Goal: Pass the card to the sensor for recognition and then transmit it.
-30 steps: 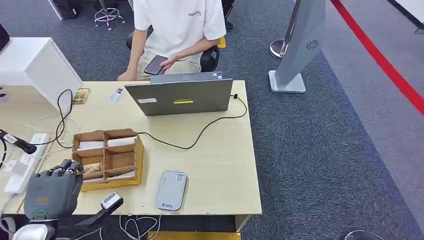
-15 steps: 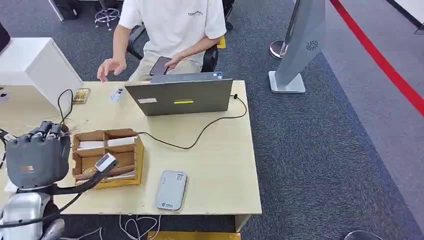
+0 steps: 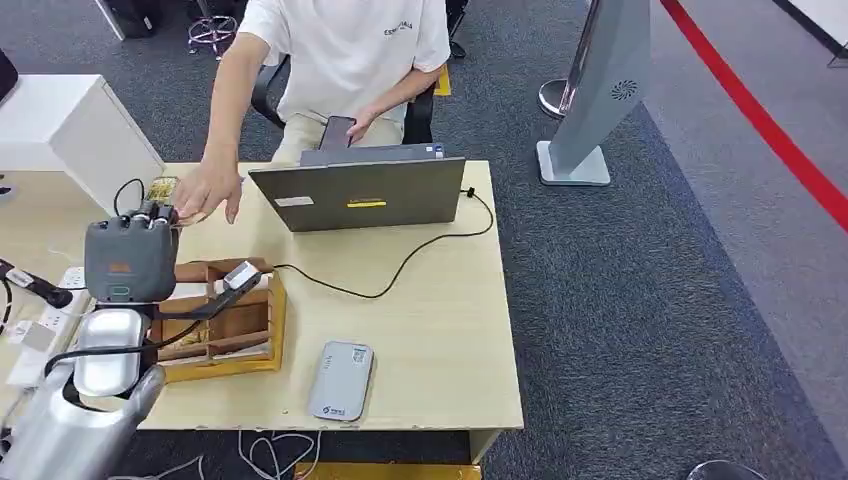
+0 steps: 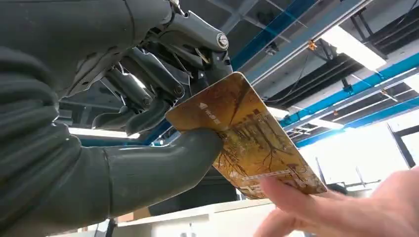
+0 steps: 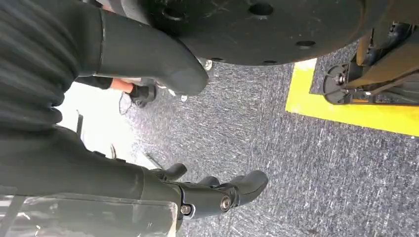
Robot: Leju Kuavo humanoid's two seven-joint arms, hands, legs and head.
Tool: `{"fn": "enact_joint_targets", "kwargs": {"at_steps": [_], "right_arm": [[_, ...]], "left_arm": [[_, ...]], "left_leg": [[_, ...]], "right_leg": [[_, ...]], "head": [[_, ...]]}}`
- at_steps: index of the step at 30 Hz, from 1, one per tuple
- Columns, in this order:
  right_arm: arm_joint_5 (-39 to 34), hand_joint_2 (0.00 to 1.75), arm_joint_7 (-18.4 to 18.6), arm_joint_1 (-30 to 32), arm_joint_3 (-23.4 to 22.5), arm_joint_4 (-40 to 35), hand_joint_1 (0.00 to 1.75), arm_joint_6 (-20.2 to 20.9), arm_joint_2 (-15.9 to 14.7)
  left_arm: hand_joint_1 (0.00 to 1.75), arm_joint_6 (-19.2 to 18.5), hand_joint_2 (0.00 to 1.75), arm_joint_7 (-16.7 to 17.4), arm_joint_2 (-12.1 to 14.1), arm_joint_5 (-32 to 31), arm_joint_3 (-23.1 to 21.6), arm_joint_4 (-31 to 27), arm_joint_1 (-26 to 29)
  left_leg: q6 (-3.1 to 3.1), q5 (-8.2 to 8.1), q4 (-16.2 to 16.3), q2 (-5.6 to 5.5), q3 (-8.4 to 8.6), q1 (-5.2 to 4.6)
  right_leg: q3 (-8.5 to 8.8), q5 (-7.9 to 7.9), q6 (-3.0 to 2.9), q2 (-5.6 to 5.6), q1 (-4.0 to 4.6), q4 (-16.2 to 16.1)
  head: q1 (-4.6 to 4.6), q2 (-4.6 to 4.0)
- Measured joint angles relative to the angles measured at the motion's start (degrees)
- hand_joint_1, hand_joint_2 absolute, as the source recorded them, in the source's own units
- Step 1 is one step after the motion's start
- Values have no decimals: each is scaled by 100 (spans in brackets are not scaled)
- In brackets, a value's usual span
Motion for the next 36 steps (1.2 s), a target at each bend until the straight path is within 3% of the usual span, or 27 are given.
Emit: {"fn": "enact_joint_targets", "kwargs": {"at_steps": [3, 4, 15, 20, 25, 28, 31, 36], "right_arm": [[7, 175, -40, -1, 0, -33, 0, 2, -18], [7, 175, -63, -1, 0, -44, 0, 2, -20], [-11, 175, -160, -2, 2, -81, 0, -2, -53], [-76, 175, -125, 4, 0, -81, 0, -4, -53], [-172, 175, -109, 1, 0, -83, 0, -11, -53], [-291, 175, -118, 20, -2, -83, 0, -20, -53], [-441, 175, -157, 31, -4, -83, 0, -37, -53], [-667, 175, -212, 35, -24, -88, 0, -85, -53]], "left_arm": [[175, -149, 175, -4, -105, 0, -37, 48, -157], [0, -211, 175, -2, -127, 0, -61, 52, -202], [0, -422, 175, -457, -321, -2, 0, -208, -156], [0, -439, 175, -899, -321, 0, 440, -464, 192], [0, -478, 175, -1015, -267, 4, 826, -665, 532], [0, -411, 175, -1222, -91, 59, 1223, -973, 1139], [0, -119, 175, -1536, 177, 327, 2046, -1706, 2004], [0, 372, 175, -2178, 159, 1039, 3450, -2694, 3489]], "left_leg": [[0, 0, 0, 1, 0, 0], [0, 0, 0, 1, 0, 0], [0, -1, -1, 0, -5, 0], [0, -1, -2, 2, -3, 1], [-1, -2, -8, 2, -7, 1], [-6, -8, -10, 37, 0, 1], [-4, -12, -16, 37, 4, 2], [-15, -23, -17, 27, 3, 2]], "right_leg": [[0, 0, 0, 1, 0, 0], [0, 1, 0, 1, 0, 0], [1, 0, 0, 0, 1, 0], [-1, -1, 0, 3, 1, 1], [7, -2, 0, 3, 1, 5], [0, -2, -2, 40, 1, 6], [-3, -12, -7, 40, 1, 4], [-5, -30, -12, 27, 1, 2]], "head": [[0, 0], [-2, 0], [2, 0], [2, 0], [7, 0], [2, 0], [6, 0], [2, 2]]}}
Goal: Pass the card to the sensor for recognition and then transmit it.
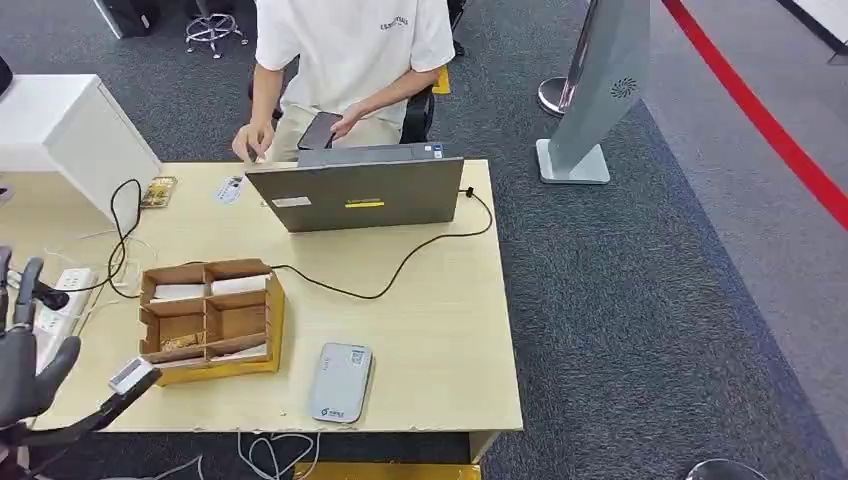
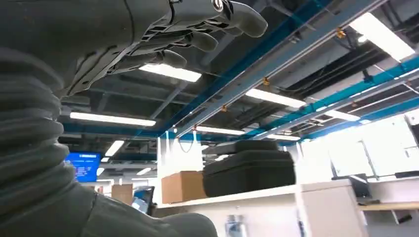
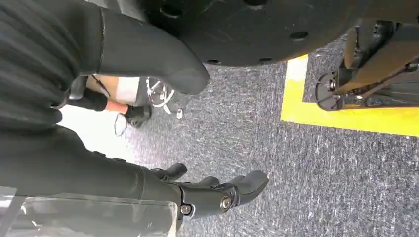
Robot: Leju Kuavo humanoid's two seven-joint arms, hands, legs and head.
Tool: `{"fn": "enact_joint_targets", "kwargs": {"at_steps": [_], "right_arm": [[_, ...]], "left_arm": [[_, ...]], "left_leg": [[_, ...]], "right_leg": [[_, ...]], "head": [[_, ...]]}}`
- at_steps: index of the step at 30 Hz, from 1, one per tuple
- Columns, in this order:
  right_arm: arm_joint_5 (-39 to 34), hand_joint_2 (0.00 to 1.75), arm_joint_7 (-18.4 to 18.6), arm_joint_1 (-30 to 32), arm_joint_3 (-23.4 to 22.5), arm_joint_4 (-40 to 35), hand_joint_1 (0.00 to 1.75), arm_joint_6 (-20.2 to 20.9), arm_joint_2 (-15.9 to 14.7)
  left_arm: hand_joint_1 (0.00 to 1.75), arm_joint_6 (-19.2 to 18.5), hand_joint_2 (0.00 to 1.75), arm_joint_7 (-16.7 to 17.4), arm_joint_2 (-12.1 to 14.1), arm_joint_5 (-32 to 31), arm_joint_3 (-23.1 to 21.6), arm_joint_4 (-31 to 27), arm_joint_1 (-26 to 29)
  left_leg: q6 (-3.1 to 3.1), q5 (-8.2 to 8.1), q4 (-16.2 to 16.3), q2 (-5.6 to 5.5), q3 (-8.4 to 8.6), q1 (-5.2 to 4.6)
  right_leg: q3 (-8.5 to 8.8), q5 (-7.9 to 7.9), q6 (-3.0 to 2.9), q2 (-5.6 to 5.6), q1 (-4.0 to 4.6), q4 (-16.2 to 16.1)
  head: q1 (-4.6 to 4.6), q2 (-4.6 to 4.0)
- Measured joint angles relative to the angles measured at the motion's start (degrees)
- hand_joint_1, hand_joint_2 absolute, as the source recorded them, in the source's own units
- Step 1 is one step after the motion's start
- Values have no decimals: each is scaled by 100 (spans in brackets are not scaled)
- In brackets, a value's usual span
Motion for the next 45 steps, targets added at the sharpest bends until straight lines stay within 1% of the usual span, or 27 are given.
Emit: {"fn": "enact_joint_targets", "kwargs": {"at_steps": [3, 5, 6, 8, 10, 12, 14, 16, 18, 20, 22, 23, 25, 26, 28, 30, 31, 32, 34, 35, 37, 39, 40, 41, 42, 43, 45], "right_arm": [[-72, 175, -13, 0, -26, -4, 0, -28, 4], [-118, 175, 26, -1, -33, -7, 0, -28, 4], [-124, 175, 48, -1, -33, -7, 0, -31, 4], [-146, 175, 105, -3, -33, -7, 0, -37, 4], [-181, 175, 151, -2, -33, -7, 0, -41, 6], [-205, 175, 164, -2, -33, -7, 0, -50, 20], [-232, 175, 177, -4, -33, -7, 0, -55, 20], [-264, 175, 208, -6, -33, -7, 0, -63, 22], [-315, 175, 216, -7, -33, -7, 0, -94, 37], [-376, 175, 203, -6, -33, -7, 0, -151, 68], [-426, 175, 182, -5, -33, -4, 0, -175, 81], [-437, 175, 179, -5, -33, -2, 0, -184, 83], [-500, 175, 184, -4, -35, -2, 0, -218, 94], [-533, 175, 186, -5, -35, 4, 0, -243, 109], [-544, 175, 197, -6, -35, 18, 0, -258, 131], [-503, 175, 227, -6, -35, 24, 0, -251, 133], [-450, 175, 265, -10, -33, 28, 0, -243, 133], [-391, 175, 299, -17, -28, 28, 0, -238, 133], [-251, 175, 321, -23, -13, 31, 0, -225, 133], [-195, 175, 321, -23, -4, 31, 0, -223, 133], [-79, 175, 328, -25, 9, 33, 0, -221, 133], [39, 175, 347, -26, 18, 35, 0, -214, 133], [130, 0, 359, -25, 18, 37, 0, -208, 133], [212, 0, 363, -25, 20, 44, 0, -205, 133], [256, 175, 354, -18, 20, 44, 0, -194, 133], [317, 175, 308, -8, 22, 48, 0, -177, 133], [400, 175, 243, 1, 22, 59, 0, -173, 133]], "left_arm": [[0, 111, 175, -485, -242, 459, 839, -292, 505], [0, 50, 175, -960, -488, 800, 1372, -391, 703], [0, -33, 175, -1226, -687, 983, 1714, -410, 743], [0, -259, 175, -1689, -971, 1274, 2329, -410, 769], [0, -662, 175, -2183, -1329, 1552, 2984, -386, 674], [0, -805, 175, -2667, -1677, 1636, 3606, -299, 556], [0, -949, 175, -2869, -1917, 1663, 4052, -238, 464], [0, -1370, 175, -2970, -2204, 1840, 4395, -157, 319], [0, -1875, 175, -3211, -2586, 2366, 4758, 89, 159], [0, -2297, 175, -3465, -3002, 3021, 5132, 657, -55], [0, -2315, 175, -3703, -3257, 3290, 5396, 1252, -201], [0, -2370, 175, -3706, -3351, 3319, 5483, 1486, -250], [0, -2741, 175, -3427, -3497, 3507, 5655, 1975, -372], [0, -2720, 175, -3285, -3545, 3525, 5753, 2325, -452], [0, -2535, 175, -3091, -3567, 3538, 5968, 3109, -602], [0, -2268, 175, -2861, -3521, 3612, 6184, 4183, -716], [0, -2080, 175, -2632, -3473, 3610, 6279, 4814, -802], [0, -1882, 175, -2261, -3384, 3573, 6373, 5526, -874], [0, -1604, 175, -1662, -3307, 3479, 6501, 6538, -954], [0, -1531, 175, -1461, -3263, 3420, 6547, 6968, -991], [0, -1543, 175, -1056, -3232, 3209, 6558, 7605, -1048], [0, -1741, 175, -719, -3217, 3077, 6558, 8084, -1104], [0, -1927, 0, -549, -3197, 3048, 6558, 8272, -1129], [0, -2079, 0, -415, -3189, 3005, 6558, 8452, -1150], [0, -2134, 175, -316, -3184, 2947, 6556, 8571, -1172], [0, -2208, 175, -171, -3178, 2849, 6549, 8702, -1188], [0, -2249, 175, -39, -3173, 2729, 6527, 8885, -1204]], "left_leg": [[1, -4, -1, -2, 0, 0], [1, -4, -1, -2, 1, 0], [2, -4, -1, -2, 1, 0], [2, -4, -1, -8, 1, 0], [2, -4, -1, -12, 2, 0], [2, -3, 0, -11, 4, 1], [2, -3, 0, -16, 4, 1], [2, -3, 0, -26, 2, 0], [2, -3, 0, -29, 4, -2], [2, -3, 1, -30, 4, -2], [2, -3, 2, -31, 4, -2], [2, -3, 2, -30, 4, -2], [2, -3, 2, -32, 4, -2], [2, -4, 2, -36, 4, -2], [2, -4, 1, -34, 5, -1], [2, -4, 1, -34, 11, -2], [2, -4, 1, -37, 9, -3], [2, -4, 2, -40, 9, -2], [2, -4, 2, -39, 9, -2], [2, -4, 2, -39, 8, -2], [2, -4, 5, -40, 6, -2], [4, -5, 7, -40, 7, -2], [4, -5, 8, -39, 8, -2], [4, -5, 8, -39, 9, -2], [4, -5, 8, -39, 9, -1], [4, -5, 8, -39, 9, -1], [4, -5, 8, -38, 10, 1]], "right_leg": [[4, -1, 0, -5, 0, 0], [7, -1, 0, -7, 0, -1], [8, -1, 0, -9, 0, -1], [10, -1, 0, -16, 0, -1], [12, 0, 0, -21, 0, -1], [12, 0, 0, -20, 1, -1], [12, 0, 0, -24, 1, -1], [17, 0, 0, -33, 0, -1], [19, 0, 0, -34, -1, -2], [19, 0, 0, -36, -1, -3], [18, 1, 0, -36, 0, -3], [18, 1, 0, -36, 0, -3], [18, 1, 0, -37, -1, -3], [20, 0, 0, -41, -1, -3], [22, 0, 0, -40, 1, -3], [21, 0, 0, -37, 0, -4], [21, 0, 0, -40, -1, -4], [21, 0, 0, -42, 0, -4], [20, 0, 0, -41, 0, -4], [20, 0, 0, -41, -1, -4], [21, 0, 0, -42, -1, -6], [21, 1, 1, -41, -1, -7], [21, 1, 1, -41, 0, -7], [21, 1, 0, -41, 0, -7], [21, 1, 0, -41, 0, -7], [21, 1, 0, -41, 1, -7], [21, 1, 0, -40, 3, -7]], "head": [[-4, -2], [-4, -2], [-2, -2], [-4, -2], [-2, -2], [0, -2], [-2, -2], [-4, -2], [-4, -2], [-4, -2], [-2, -2], [-2, -2], [2, -2], [0, -2], [-7, -2], [-2, -2], [0, -2], [-2, -2], [0, -2], [-4, -2], [7, -2], [7, 0], [2, -2], [2, -2], [0, -2], [0, -2], [0, -2]]}}
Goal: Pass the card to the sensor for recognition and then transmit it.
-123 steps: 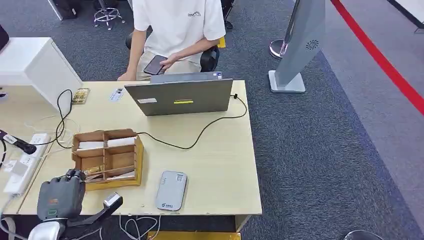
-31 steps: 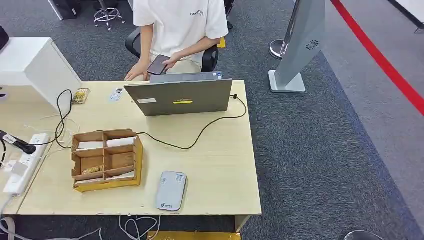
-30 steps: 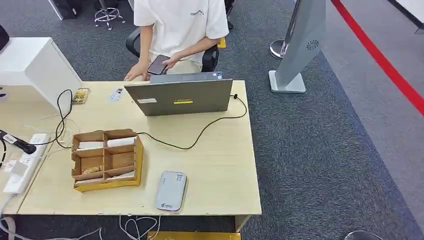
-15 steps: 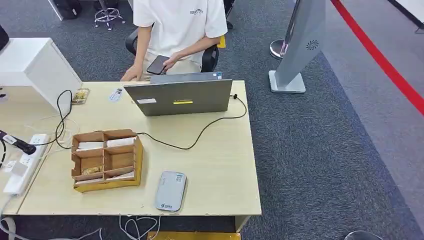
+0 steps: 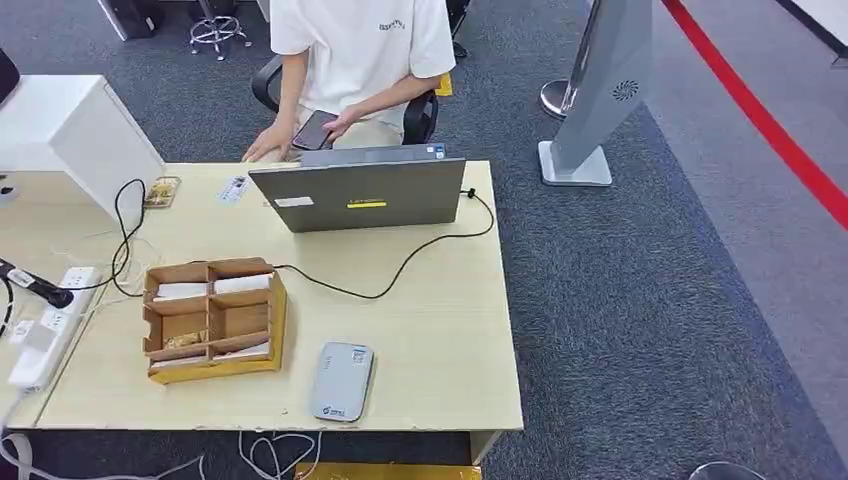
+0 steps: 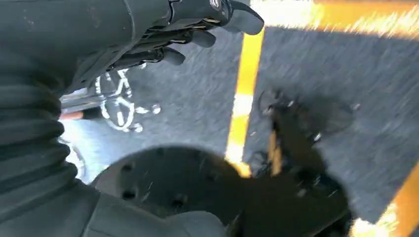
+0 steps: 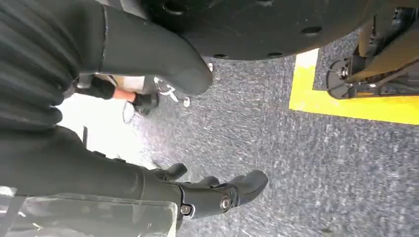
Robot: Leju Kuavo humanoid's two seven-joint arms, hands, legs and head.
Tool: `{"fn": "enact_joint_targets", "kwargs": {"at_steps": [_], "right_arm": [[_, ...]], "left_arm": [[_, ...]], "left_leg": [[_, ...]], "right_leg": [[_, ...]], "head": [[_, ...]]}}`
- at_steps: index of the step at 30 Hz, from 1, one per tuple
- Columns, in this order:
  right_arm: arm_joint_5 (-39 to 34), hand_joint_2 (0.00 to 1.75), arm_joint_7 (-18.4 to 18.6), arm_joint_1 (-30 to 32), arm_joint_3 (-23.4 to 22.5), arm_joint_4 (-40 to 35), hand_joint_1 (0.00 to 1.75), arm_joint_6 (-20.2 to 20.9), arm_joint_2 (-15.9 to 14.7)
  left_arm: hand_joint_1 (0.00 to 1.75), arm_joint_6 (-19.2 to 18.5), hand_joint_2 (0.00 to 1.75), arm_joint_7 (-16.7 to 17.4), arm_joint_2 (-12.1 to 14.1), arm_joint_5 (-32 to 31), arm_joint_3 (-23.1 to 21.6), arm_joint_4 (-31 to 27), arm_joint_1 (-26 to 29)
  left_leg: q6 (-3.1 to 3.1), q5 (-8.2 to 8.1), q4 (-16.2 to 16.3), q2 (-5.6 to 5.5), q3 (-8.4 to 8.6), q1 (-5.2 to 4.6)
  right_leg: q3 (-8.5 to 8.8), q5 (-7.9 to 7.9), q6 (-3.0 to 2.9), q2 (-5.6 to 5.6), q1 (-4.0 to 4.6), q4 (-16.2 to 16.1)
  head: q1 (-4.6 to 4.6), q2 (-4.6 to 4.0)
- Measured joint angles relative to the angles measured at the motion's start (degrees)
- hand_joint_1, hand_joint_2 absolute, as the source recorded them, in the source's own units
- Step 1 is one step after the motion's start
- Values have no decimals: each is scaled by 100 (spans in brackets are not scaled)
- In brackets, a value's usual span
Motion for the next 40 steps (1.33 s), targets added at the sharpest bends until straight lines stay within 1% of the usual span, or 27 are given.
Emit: {"fn": "enact_joint_targets", "kwargs": {"at_steps": [3, 4, 10, 11, 15, 16, 27, 28, 29, 30, 31, 33, 34, 35, 40], "right_arm": [[90, 175, -61, 1, 0, 2, 0, 4, 0], [172, 175, -92, 8, -26, 2, 0, 20, 0], [754, 175, -122, 89, -580, -7, 0, 138, -9], [883, 0, -122, 110, -702, -24, 0, 155, -18], [1310, 0, -116, 213, -1190, -87, 0, 256, -61], [1412, 0, -105, 245, -1310, -109, 0, 269, -70], [2578, 0, -72, 568, -2807, -489, 0, 588, -214], [2678, 0, -70, 574, -2936, -527, 0, 623, -216], [2786, 0, -70, 581, -3079, -568, 175, 662, -229], [2900, 175, -70, 595, -3229, -618, 175, 697, -238], [2999, 0, -70, 604, -3367, -662, 175, 717, -243], [3224, 0, -65, 633, -3657, -741, 175, 787, -260], [3327, 0, -54, 648, -3791, -783, 0, 811, -264], [3436, 0, -52, 666, -3932, -826, 0, 855, -264], [3963, 0, -44, 747, -4567, -1027, 0, 1060, -278]], "left_arm": [[0, -11, 175, 50, 0, -110, -64, 167, -13], [0, -69, 175, 59, 11, -110, -145, 197, -6], [0, -157, 175, 75, 113, 272, -778, 234, 45], [0, -160, 175, 74, 131, 356, -888, 236, 68], [0, -181, 175, 74, 210, 671, -1312, 236, 145], [0, -192, 0, 75, 234, 745, -1412, 236, 166], [0, -227, 0, 70, 459, 1624, -2630, 236, 377], [96, -229, 0, 66, 483, 1696, -2733, 236, 393], [175, -236, 0, 66, 503, 1776, -2846, 236, 410], [175, -242, 0, 64, 529, 1861, -2963, 234, 430], [175, -247, 0, 64, 549, 1937, -3067, 234, 450], [175, -262, 0, 64, 592, 2103, -3299, 232, 494], [65, -264, 0, 64, 612, 2177, -3408, 232, 510], [0, -271, 0, 64, 632, 2256, -3520, 230, 530], [0, -289, 0, 48, 717, 2640, -4023, 186, 613]], "left_leg": [[0, 0, 0, 0, 0, 2], [0, 0, 0, 0, 0, 2], [0, 0, 0, 0, -1, 3], [0, 0, 0, 0, -1, 4], [0, 0, -1, -1, -3, 5], [0, 0, -1, -1, -4, 6], [0, -1, -2, 0, -4, 10], [0, -1, -2, 0, -3, 10], [0, 0, -2, 0, -3, 10], [0, 0, -2, 0, -3, 10], [0, 0, -2, 0, -2, 10], [0, 0, -2, 0, -3, 10], [0, 0, -2, 0, -2, 9], [0, 0, -2, 0, -3, 9], [0, -1, -2, 0, -4, 9]], "right_leg": [[0, 0, 0, 0, 2, 0], [0, 0, 0, 0, 2, 0], [0, 0, 0, 0, 5, 0], [0, -1, 0, 0, 5, 0], [1, -1, 0, -1, 7, 0], [1, -1, 0, -1, 8, 0], [1, -1, -1, 0, 12, 0], [1, -1, -1, 0, 11, 0], [1, -1, -1, 0, 11, 0], [2, -1, -1, 0, 11, 0], [2, -1, -1, 0, 11, 0], [2, -1, -1, 1, 11, 0], [2, -1, -1, 0, 11, 0], [2, -1, -1, -1, 11, 0], [1, -1, -1, -1, 10, 0]], "head": [[0, 0], [0, 0], [0, 0], [0, 0], [0, 0], [2, 0], [-4, 0], [-7, 0], [-4, 0], [-7, 0], [-2, 0], [-2, 0], [-4, 0], [-4, 0], [-7, 0]]}}
